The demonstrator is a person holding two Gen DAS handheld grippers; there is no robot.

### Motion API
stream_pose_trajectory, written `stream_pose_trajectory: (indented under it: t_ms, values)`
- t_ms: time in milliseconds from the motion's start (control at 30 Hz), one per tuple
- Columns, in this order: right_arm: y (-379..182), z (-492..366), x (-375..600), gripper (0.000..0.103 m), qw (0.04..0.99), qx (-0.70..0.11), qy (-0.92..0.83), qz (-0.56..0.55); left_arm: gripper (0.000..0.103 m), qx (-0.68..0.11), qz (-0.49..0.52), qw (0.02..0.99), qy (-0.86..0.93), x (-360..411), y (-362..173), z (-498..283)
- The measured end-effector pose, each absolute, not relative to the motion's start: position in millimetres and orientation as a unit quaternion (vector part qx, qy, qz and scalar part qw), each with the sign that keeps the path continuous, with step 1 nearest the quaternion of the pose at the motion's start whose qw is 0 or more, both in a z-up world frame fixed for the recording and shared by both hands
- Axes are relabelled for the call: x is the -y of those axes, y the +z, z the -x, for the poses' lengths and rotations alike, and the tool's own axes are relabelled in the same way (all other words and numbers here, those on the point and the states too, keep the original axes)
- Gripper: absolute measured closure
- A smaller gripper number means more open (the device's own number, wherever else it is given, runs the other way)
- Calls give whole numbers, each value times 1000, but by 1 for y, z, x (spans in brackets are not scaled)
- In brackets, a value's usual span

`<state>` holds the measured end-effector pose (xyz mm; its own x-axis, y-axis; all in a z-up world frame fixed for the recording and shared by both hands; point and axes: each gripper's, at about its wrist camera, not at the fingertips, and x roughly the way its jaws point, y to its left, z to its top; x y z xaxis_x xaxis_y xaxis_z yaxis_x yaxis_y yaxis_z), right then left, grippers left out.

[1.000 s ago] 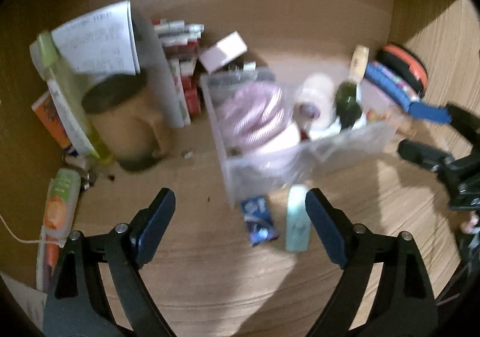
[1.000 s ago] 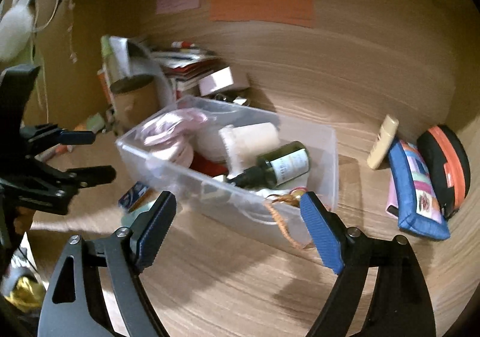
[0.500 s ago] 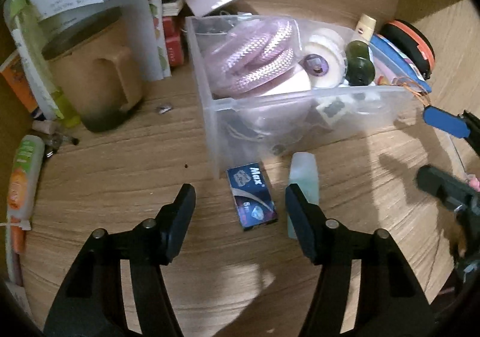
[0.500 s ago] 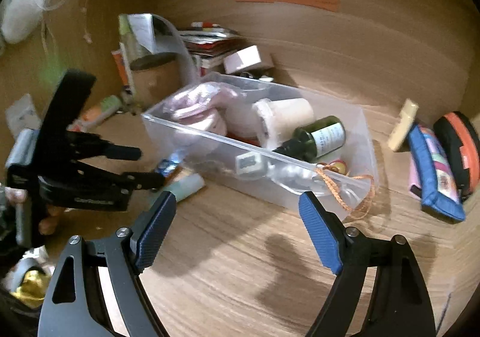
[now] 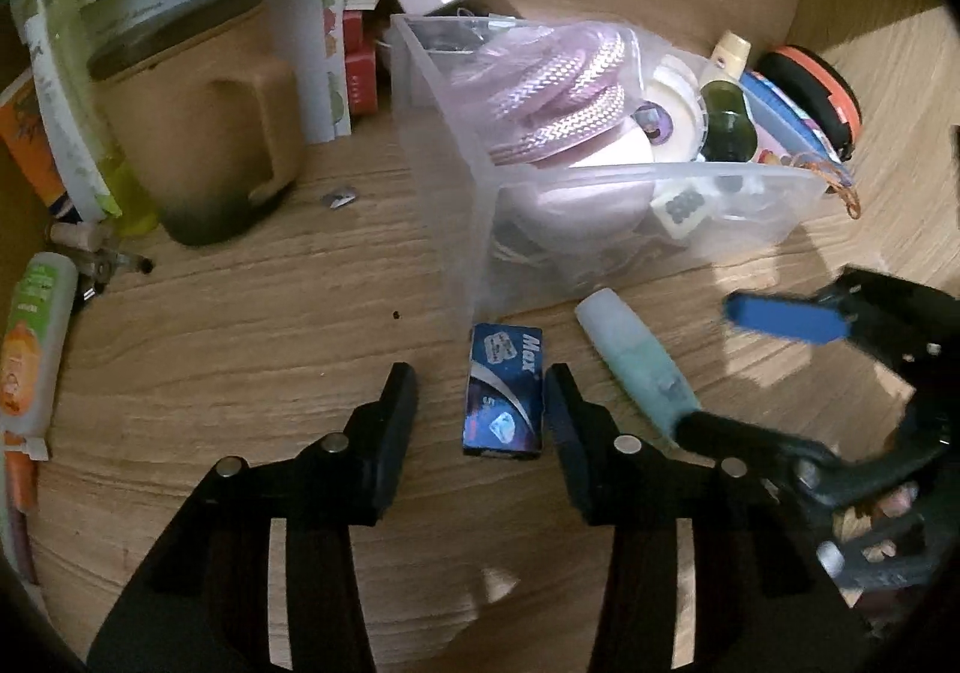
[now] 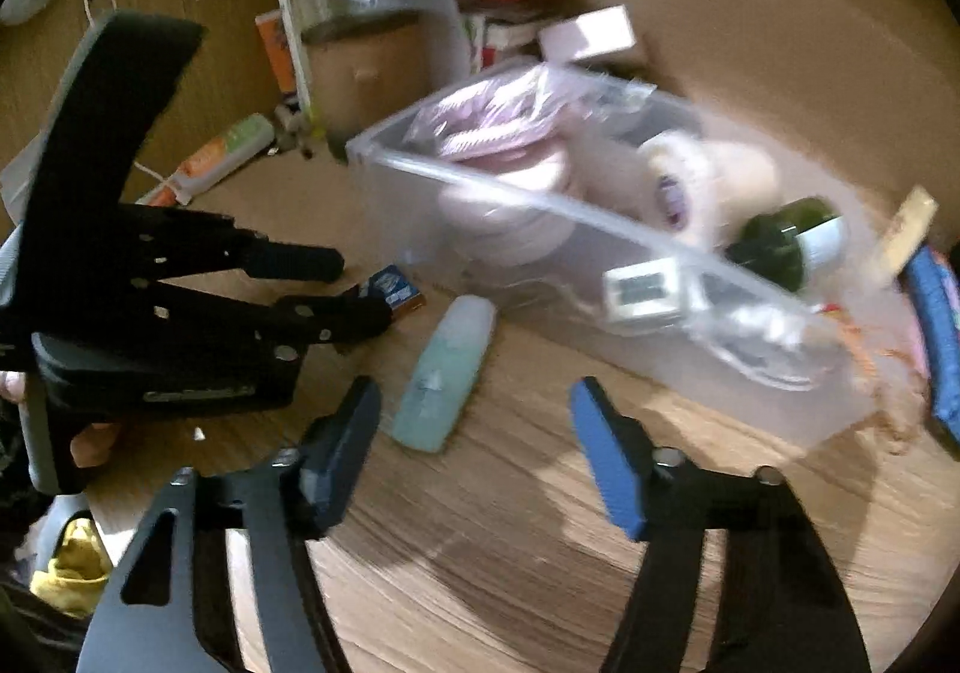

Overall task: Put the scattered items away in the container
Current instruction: 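Grasp the blue Max card pack with the left gripper while the right grasps the light green bottle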

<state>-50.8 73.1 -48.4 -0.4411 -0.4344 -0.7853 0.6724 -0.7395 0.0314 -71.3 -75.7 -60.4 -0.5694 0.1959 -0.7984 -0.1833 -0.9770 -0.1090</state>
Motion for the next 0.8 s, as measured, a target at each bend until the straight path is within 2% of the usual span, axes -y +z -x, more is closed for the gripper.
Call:
stream_pose_trajectory:
  t_ms: [33, 300, 400, 467, 500, 533, 567, 800]
  values:
    - [-51, 52, -70, 60, 332, -147, -834, -416, 58, 7, 450, 110, 886, 78, -60, 70]
    - [-60, 58, -55, 70, 321, -167, -833, -420, 58, 7, 445, 119, 887, 80, -60, 65]
    - [-60, 64, -55, 80, 312, -156, -838, -420, 57, 4, 445, 120, 888, 79, -61, 69]
    - [-60, 64, -55, 80, 314, -151, -837, -421, 57, 1, 444, 113, 889, 78, -61, 71]
    - [-60, 64, -56, 80, 312, -149, -838, -422, 61, -3, 443, 114, 889, 78, -61, 70]
    - [-60, 63, -57, 80, 309, -147, -840, -422, 72, -7, 442, 121, 889, 76, -61, 69]
    - [-60, 63, -60, 80, 306, -142, -840, -424, 75, -8, 442, 125, 888, 74, -61, 69]
    - [-55, 55, -79, 80, 309, -98, -844, -427, 77, -18, 436, 145, 888, 68, -58, 65]
